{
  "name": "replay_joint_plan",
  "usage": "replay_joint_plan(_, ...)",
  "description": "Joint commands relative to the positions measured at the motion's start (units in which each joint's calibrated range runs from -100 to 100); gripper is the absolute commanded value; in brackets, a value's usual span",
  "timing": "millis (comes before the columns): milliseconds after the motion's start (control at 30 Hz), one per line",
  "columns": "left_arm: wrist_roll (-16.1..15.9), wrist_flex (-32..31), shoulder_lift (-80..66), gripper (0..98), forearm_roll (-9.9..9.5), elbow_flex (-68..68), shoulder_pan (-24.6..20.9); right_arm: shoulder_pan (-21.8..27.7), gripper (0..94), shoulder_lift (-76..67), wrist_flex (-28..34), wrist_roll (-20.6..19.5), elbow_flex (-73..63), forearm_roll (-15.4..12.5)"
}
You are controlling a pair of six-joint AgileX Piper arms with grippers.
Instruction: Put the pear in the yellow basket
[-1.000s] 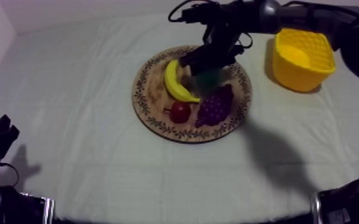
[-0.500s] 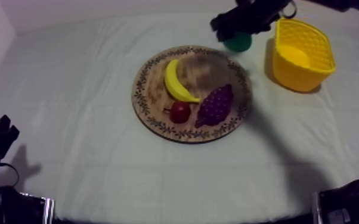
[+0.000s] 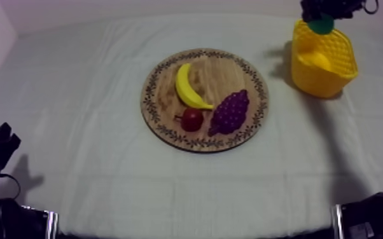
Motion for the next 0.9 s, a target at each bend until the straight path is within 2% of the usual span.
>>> replay_joint_plan(0, 0.00, 0.02, -0.04, 0.1, 0.00, 0.00, -0.03, 2.50, 56.2, 1.41, -1.42, -0.02, 1.28, 0.39)
replay_joint_plan(300, 0.00, 0.02, -0.04, 0.1, 0.00, 0.00, -0.03, 5.20, 58.3, 9.42, -6.83, -0.38, 3.54, 1.44)
replay_joint_plan(733, 0.00, 0.02, -0.04, 0.1, 0.00, 0.00, -0.03, 6.44, 58.1, 18.23, -8.59, 0.51, -2.32, 0.78)
replay_joint_plan(800, 0.00, 0.02, -0.04, 0.1, 0.00, 0.00, -0.03, 6.32, 56.0, 17.88, -8.65, 0.67, -2.37, 0.63)
replay_joint_plan(867, 0.00, 0.02, -0.04, 0.1, 0.00, 0.00, -0.03, 6.24, 46.0, 16.90, -8.91, 0.67, -1.74, 0.47)
